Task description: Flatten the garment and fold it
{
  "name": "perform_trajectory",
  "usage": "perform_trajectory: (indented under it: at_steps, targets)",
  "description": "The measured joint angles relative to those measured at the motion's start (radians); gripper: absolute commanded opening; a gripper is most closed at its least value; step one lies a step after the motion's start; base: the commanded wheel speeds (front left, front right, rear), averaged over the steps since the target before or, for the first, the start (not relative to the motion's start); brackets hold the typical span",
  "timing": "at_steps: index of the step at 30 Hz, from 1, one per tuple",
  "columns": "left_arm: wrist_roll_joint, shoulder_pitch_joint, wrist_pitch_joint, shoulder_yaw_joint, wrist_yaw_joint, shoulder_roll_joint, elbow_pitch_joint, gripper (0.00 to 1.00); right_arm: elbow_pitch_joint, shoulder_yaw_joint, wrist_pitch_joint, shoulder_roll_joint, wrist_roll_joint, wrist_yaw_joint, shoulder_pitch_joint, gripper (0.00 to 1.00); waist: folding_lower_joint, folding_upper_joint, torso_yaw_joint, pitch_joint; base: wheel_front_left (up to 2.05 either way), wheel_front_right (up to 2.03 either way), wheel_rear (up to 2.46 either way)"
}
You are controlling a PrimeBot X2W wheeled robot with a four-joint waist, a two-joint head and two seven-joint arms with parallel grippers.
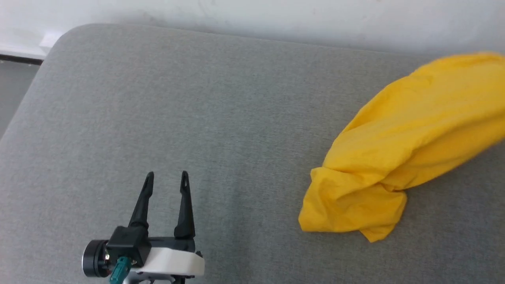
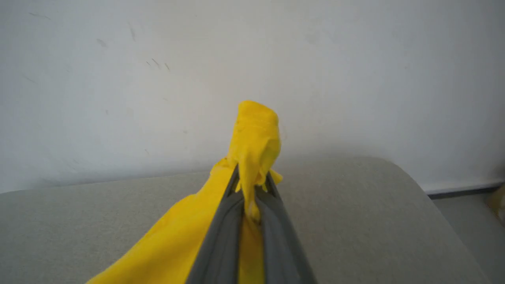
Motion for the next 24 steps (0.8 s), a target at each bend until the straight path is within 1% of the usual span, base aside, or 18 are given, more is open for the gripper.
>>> perform_trajectory:
  at_steps: [2, 5, 7, 8, 11, 14, 15, 16, 18, 20, 22, 24]
  targets:
    - [0.006, 0.01, 0.0, 0.005, 0.0, 0.002, -0.001, 1.0, -0.077, -0.074, 0.006, 0.038, 0.014, 0.0, 0.117, 0.0, -0.0001, 0.0, -0.016, -0.002, 0.0, 0.0, 0.0]
    - [0.008, 0.012, 0.0, 0.006, -0.002, 0.004, -0.001, 1.0, -0.163, -0.189, 0.024, 0.133, 0.048, 0.0, 0.292, 0.0, 0.0, 0.0, -0.038, 0.0, 0.0, 0.0, 0.0]
    - [0.008, 0.012, 0.0, 0.006, -0.01, 0.004, 0.001, 1.0, -0.2, -0.23, 0.05, 0.188, 0.058, 0.0, 0.409, 0.0, -0.0001, 0.0, -0.05, 0.002, 0.0, 0.0, 0.0]
    - [0.008, 0.012, 0.0, 0.006, -0.01, 0.005, 0.001, 1.0, -0.207, -0.242, 0.061, 0.205, 0.067, 0.0, 0.462, 0.0, 0.0, 0.0, -0.056, 0.002, 0.0, 0.0, 0.0]
    - [0.008, 0.011, 0.0, 0.004, -0.02, 0.007, 0.01, 1.0, -0.189, -0.246, 0.066, 0.213, 0.06, 0.0, 0.579, 0.0, 0.0, 0.0, -0.076, 0.002, 0.0, 0.0, 0.0]
    - [0.008, 0.011, 0.0, 0.001, -0.027, 0.007, 0.026, 1.0, -0.111, -0.203, 0.029, 0.213, 0.044, 0.0, 0.628, 0.0, 0.0001, 0.0, -0.094, -0.005, 0.0, 0.0, 0.0]
    - [0.008, 0.011, 0.0, 0.0, -0.028, 0.008, 0.031, 1.0, -0.099, -0.18, 0.019, 0.215, 0.032, 0.0, 0.632, 0.35, 0.0001, 0.0, -0.098, -0.009, 0.0, 0.0, 0.0]
    - [0.008, 0.011, 0.0, -0.002, -0.029, 0.009, 0.035, 1.0, -0.1, -0.155, 0.005, 0.216, 0.017, 0.0, 0.631, 1.0, 0.0001, 0.0, -0.102, -0.015, 0.0, 0.0, 0.0]
    - [0.008, 0.011, 0.0, -0.003, -0.029, 0.01, 0.038, 1.0, -0.117, -0.115, -0.011, 0.216, 0.009, 0.0, 0.607, 1.0, 0.0, -0.0001, -0.108, -0.025, 0.0, 0.0, 0.0]
    - [0.008, 0.011, 0.0, -0.004, -0.03, 0.01, 0.039, 1.0, -0.16, -0.062, -0.018, 0.21, -0.001, 0.0, 0.561, 1.0, 0.0, 0.0, -0.115, -0.033, 0.0, 0.0, 0.0]
    - [0.007, 0.01, 0.0, -0.005, -0.035, 0.012, 0.043, 1.0, -0.207, -0.007, -0.018, 0.182, -0.013, 0.0, 0.5, 1.0, 0.0, 0.0, -0.119, -0.037, 0.0, 0.0, 0.0]
    - [0.008, 0.007, 0.0, -0.01, -0.036, 0.014, 0.044, 1.0, -0.224, 0.039, -0.017, 0.135, -0.019, 0.0, 0.428, 1.0, 0.0, 0.0, -0.118, -0.035, 0.0, 0.0, 0.0]
